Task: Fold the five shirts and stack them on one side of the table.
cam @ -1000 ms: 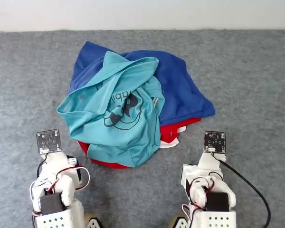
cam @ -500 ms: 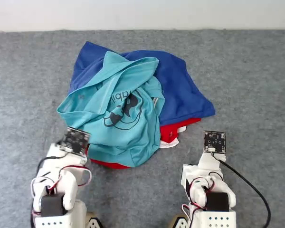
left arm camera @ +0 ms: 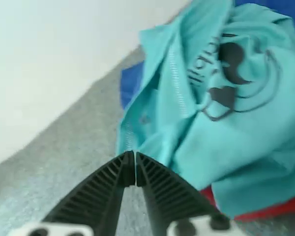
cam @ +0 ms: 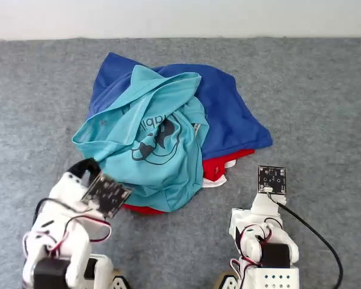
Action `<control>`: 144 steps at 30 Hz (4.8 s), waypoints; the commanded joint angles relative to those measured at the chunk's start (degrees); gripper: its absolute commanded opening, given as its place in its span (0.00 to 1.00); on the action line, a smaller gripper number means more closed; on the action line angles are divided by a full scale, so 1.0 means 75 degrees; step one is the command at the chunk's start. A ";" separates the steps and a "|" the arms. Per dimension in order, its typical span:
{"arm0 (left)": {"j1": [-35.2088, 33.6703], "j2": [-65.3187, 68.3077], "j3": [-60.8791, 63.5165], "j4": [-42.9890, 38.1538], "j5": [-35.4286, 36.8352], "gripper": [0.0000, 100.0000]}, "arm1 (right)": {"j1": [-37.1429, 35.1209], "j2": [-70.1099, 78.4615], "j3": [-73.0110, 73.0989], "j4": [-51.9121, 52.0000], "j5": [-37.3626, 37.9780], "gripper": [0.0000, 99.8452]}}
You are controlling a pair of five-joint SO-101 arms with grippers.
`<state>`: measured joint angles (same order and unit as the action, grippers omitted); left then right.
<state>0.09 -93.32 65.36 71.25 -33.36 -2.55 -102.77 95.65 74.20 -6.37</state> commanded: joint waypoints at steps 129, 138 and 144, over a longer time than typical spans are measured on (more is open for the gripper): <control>-0.7596 0.7443 -0.5339 -0.4314 -0.0082 0.28 | -0.0006 -0.0029 0.0105 0.0018 -0.0047 0.01; -0.5603 0.6611 -0.6312 -0.0293 -0.0094 0.28 | -0.0006 -0.0029 0.0105 0.0018 -0.0047 0.01; -0.3376 0.6377 -0.5984 0.1934 -0.0633 0.28 | -0.0006 -0.0029 0.0105 0.0018 -0.0047 0.01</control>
<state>-33.41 -44.18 20.62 78.73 -34.59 -2.55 -102.77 95.65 74.20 -6.37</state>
